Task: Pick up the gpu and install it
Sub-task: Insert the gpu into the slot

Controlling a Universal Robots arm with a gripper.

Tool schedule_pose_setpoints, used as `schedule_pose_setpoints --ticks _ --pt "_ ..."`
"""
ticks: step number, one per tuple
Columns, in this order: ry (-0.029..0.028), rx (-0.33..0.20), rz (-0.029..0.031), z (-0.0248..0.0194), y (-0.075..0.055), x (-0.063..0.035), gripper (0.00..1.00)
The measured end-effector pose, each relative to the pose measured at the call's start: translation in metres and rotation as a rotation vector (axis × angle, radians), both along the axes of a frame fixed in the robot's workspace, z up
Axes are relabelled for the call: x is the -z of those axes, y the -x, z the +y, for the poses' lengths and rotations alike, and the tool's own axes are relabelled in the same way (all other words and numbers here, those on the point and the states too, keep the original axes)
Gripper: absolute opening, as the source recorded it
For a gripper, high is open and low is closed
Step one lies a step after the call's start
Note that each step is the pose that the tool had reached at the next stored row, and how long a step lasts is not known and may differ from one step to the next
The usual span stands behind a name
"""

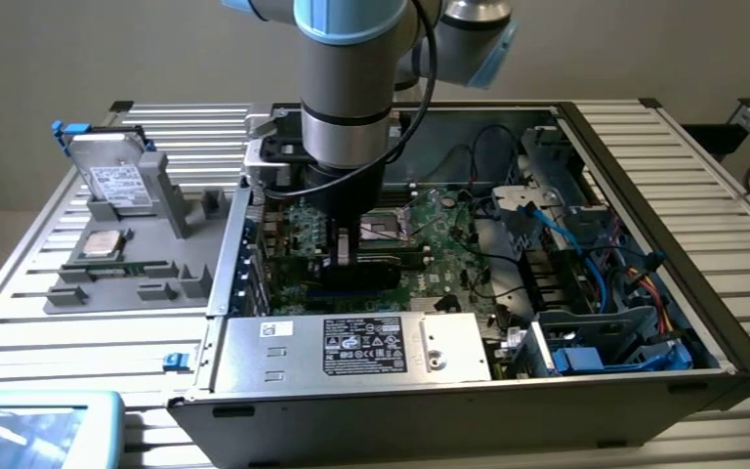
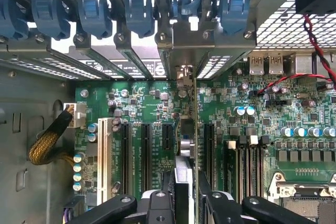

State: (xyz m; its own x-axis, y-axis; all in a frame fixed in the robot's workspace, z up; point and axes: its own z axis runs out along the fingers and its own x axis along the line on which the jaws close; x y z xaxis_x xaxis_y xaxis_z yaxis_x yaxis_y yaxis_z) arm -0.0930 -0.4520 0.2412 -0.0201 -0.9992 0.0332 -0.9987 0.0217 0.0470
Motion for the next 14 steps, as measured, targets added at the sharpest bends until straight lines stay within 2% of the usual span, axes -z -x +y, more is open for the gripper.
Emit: schedule_pose_setpoints --ticks 10,13,14 --pt "-0.002 0.0 0.0 -0.0001 0.0025 0.0001 0.28" --pt "-0.0086 -0.001 0.0 -0.0019 0.0026 0.0001 0.28" --pt "-0.0091 0.0 -0.0001 -0.0019 0.0026 0.0001 0.28"
